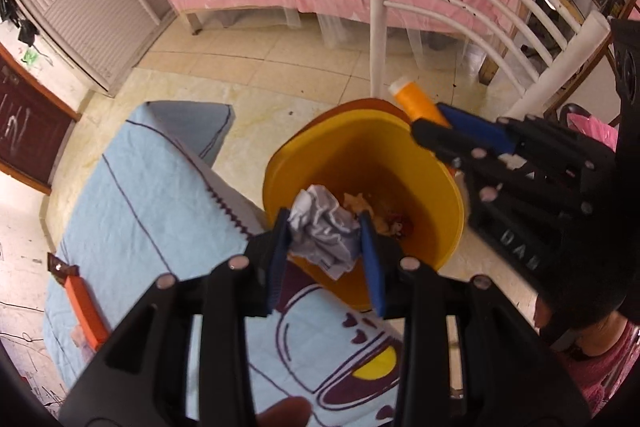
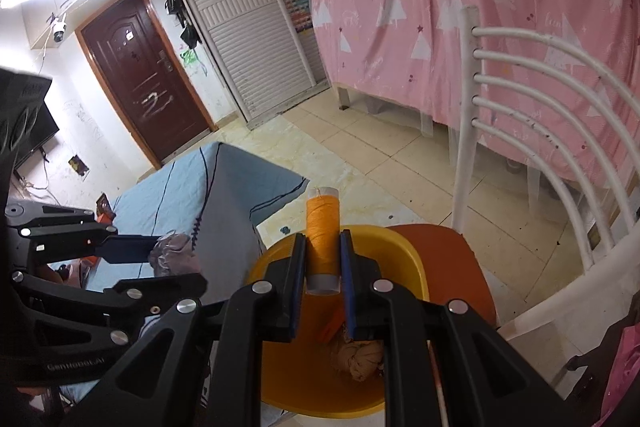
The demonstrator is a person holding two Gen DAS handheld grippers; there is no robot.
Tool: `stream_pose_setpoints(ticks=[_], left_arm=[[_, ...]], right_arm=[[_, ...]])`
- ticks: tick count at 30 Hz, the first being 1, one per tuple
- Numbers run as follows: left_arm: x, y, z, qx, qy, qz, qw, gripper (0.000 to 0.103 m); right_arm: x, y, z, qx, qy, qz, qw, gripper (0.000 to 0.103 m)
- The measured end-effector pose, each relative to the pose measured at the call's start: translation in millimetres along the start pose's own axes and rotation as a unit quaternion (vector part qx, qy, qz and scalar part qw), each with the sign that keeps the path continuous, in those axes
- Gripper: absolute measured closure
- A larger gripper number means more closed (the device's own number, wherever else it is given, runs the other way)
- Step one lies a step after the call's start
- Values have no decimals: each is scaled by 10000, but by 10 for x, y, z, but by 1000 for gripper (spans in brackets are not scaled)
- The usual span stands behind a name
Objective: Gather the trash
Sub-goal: 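Carry both items to the yellow bucket and open both tools over it, then move both tools back over the bedsheet toward the socks and orange box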
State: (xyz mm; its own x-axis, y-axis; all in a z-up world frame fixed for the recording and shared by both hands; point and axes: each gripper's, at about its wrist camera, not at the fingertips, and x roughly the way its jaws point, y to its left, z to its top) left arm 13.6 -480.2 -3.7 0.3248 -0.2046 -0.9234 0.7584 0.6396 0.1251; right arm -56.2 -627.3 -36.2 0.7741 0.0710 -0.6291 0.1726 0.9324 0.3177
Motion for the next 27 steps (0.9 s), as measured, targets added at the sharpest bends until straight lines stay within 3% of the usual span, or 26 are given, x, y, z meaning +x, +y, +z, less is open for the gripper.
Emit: stream_pose_setpoints(ticks=[6,14,21,24,27], left_arm=[[61,67,36,-168,78,20,9998,53],[-52,206,-15,-282,3,39,9996,53],[-318,459,-139,-408,-176,41,9990,53],[-449,621,-194,-539,-288,88,9981,43],[-589,801,-264,-664,-409,200,9968,42]], right_arm=[[107,-45,-18,33,137,75,9999,92],[135,9,3,2,173,77,9998,90],[136,100,24,-49,169,59,9998,73],[120,183,54,-121,135,98,9998,63],[114,312,104,-233,99,169,9995,55]])
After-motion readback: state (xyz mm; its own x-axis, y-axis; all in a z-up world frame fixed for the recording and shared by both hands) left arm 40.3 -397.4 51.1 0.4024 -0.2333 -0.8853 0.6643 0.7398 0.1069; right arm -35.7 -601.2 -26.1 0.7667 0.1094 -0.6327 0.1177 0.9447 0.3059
